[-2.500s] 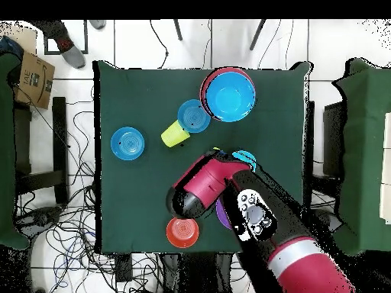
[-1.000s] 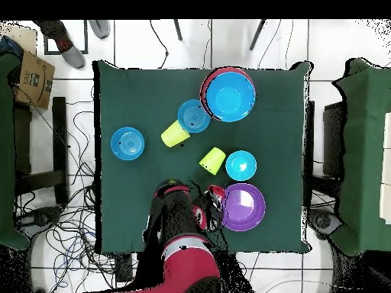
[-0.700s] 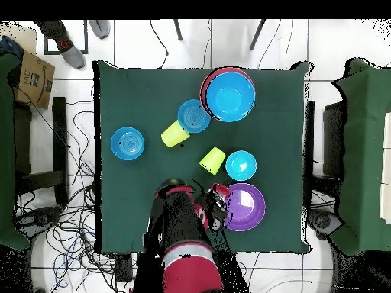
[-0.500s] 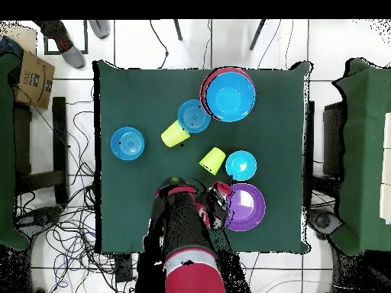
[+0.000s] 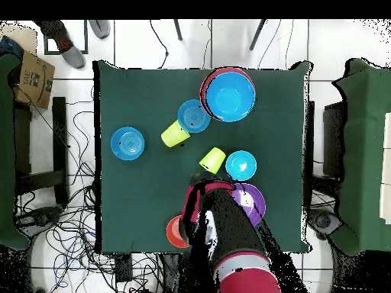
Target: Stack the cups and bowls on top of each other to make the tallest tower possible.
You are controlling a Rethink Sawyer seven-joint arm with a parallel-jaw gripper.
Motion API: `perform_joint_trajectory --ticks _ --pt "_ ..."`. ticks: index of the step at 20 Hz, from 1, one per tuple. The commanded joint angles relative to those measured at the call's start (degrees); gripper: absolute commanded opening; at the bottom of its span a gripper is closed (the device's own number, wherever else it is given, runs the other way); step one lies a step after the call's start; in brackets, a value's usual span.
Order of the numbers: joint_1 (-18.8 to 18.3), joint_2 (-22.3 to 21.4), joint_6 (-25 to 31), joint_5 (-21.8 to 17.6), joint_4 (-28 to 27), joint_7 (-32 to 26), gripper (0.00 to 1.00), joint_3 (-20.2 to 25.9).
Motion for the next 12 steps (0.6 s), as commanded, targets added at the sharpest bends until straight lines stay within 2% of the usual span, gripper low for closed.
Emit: perform_joint_trajectory --ticks 1,5,9,12 --pt "-0.7 3.1 -6.4 3.1 -1.9 -7.0 1.00 8.0" --pt "2.5 4.7 -6.9 1.4 -3.7 -2.2 1.00 6.4" --pt "3.8 5.0 -8.3 1.6 -3.9 0.0 1.00 6.0" --pt "4.3 4.5 -8.3 3.2 -3.6 0.4 1.00 6.2"
